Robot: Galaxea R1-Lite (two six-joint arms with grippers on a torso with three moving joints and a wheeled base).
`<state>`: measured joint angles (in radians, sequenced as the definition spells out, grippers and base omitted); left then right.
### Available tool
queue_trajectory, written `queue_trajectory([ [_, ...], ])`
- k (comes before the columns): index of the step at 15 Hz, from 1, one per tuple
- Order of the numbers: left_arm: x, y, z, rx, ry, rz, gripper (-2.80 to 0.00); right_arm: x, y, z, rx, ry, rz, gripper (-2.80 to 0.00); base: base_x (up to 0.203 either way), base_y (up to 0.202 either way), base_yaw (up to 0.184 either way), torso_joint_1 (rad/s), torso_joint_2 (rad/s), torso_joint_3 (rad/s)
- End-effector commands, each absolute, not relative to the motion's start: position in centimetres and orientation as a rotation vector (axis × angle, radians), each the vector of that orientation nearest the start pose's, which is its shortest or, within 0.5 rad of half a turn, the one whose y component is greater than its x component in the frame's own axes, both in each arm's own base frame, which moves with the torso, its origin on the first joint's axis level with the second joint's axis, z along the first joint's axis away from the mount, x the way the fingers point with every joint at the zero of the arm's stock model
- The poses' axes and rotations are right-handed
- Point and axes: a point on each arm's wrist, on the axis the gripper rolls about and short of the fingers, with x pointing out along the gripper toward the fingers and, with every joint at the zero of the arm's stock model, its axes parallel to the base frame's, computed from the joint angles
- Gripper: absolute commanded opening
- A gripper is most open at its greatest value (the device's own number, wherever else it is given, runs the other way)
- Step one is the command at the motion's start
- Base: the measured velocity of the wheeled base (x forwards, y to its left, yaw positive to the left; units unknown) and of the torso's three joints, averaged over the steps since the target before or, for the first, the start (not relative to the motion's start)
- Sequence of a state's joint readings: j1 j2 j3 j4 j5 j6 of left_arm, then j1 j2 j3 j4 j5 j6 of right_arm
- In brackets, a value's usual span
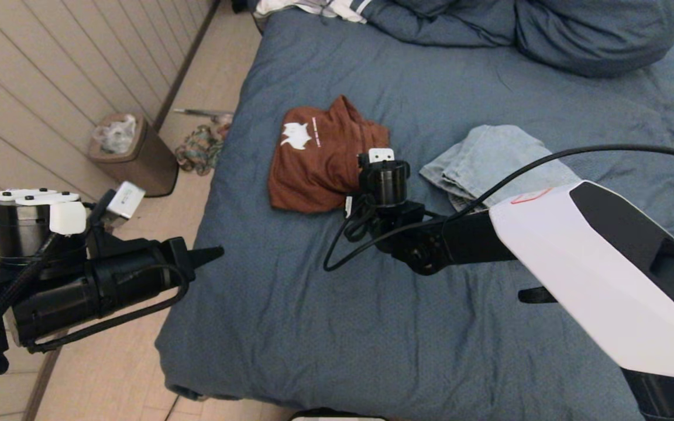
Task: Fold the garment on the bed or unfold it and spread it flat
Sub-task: Unford the brown shorts
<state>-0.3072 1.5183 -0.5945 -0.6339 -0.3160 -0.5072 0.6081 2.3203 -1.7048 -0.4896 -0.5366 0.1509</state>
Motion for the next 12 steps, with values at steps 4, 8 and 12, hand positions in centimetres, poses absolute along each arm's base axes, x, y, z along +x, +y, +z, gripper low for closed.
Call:
queue_trajectory([
  [4,23.6,-8.3,17.3,-0.491,0.460,-0.529,-2.80,37.4,25.7,17.5,0.078,0.165,0.072,-2.80,0.000,0.000,0.000,0.000,0.00,0.000],
  [8,23.5,-8.5,17.0,-0.482,0.443,-0.544,-2.80,31.7,23.6,15.7,0.039,0.311,0.134,-2.80,0.000,0.000,0.000,0.000,0.00,0.000],
  [12,22.6,-9.4,16.7,-0.466,0.443,-0.587,-2.80,25.2,20.9,11.6,-0.038,0.499,0.189,-2.80,0.000,0.000,0.000,0.000,0.00,0.000],
])
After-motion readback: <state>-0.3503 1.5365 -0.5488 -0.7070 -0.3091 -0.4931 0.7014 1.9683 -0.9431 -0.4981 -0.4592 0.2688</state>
